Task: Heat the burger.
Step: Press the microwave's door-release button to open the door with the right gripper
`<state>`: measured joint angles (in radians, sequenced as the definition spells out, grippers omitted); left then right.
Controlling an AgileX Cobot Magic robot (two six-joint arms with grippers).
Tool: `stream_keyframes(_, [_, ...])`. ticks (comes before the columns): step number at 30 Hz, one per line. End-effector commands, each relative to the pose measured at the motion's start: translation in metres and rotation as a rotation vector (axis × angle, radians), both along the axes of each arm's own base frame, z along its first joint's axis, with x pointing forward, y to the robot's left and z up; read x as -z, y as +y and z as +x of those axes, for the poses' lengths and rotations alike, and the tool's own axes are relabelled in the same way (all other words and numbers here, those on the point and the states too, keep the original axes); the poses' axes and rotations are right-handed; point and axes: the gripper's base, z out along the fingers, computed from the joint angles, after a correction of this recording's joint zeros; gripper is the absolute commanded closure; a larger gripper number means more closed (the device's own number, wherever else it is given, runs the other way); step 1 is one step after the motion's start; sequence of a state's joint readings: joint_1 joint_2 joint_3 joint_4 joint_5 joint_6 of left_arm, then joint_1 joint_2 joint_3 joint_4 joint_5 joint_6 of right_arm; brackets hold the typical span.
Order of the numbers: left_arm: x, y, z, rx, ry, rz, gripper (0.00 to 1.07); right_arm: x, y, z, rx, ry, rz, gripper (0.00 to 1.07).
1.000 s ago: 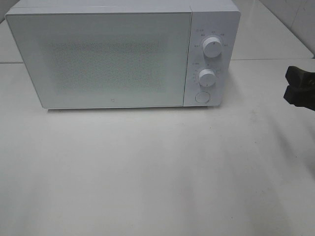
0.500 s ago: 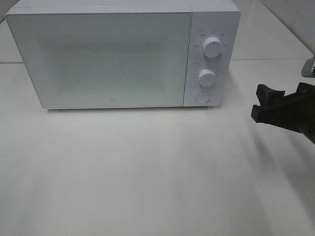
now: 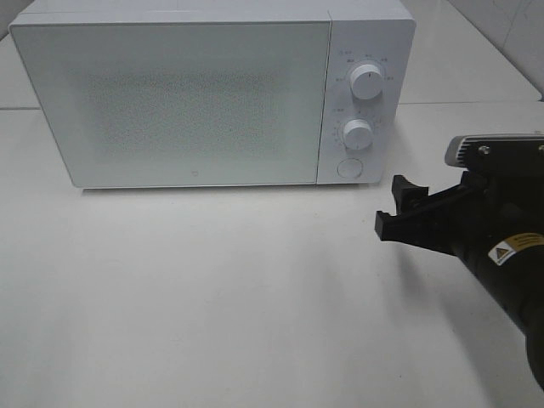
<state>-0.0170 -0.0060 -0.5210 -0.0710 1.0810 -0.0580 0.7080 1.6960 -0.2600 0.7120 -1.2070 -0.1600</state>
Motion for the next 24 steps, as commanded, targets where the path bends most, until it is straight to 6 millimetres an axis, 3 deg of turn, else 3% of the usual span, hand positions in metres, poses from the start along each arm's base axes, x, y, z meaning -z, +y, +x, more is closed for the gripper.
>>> stream_keyframes(1, [0.0, 0.0, -0.002, 0.002, -0.026, 0.0, 0.09, 0.001, 0.014, 0.004, -0.02, -0.016, -0.002, 0.35])
stream_keyframes(5, [0.0, 0.0, -0.002, 0.002, -0.026, 0.0, 0.09, 0.003, 0.026, 0.009, -0.04, -0.005, 0.008, 0.35])
stream_keyframes(12, [0.0, 0.0, -0.002, 0.002, -0.026, 0.0, 0.09, 0.003, 0.03, 0.012, -0.018, 0.01, 0.091, 0.37])
stream_keyframes(20, [0.0, 0.0, -0.002, 0.002, -0.026, 0.0, 0.09, 0.003, 0.03, 0.012, 0.106, 0.04, 0.502, 0.58])
stream_keyframes(22, [0.0, 0.0, -0.002, 0.002, -0.026, 0.0, 0.09, 0.003, 0.03, 0.012, 0.166, 0.055, 0.699, 0.69])
stream_keyframes(23, [0.0, 0.0, -0.002, 0.002, -0.026, 0.0, 0.09, 0.003, 0.03, 0.012, 0.166, 0.055, 0.699, 0.69])
stream_keyframes(24, [0.0, 0.0, -0.002, 0.002, -0.026, 0.0, 0.09, 0.003, 0.03, 0.012, 0.211, 0.066, 0.845, 0.77])
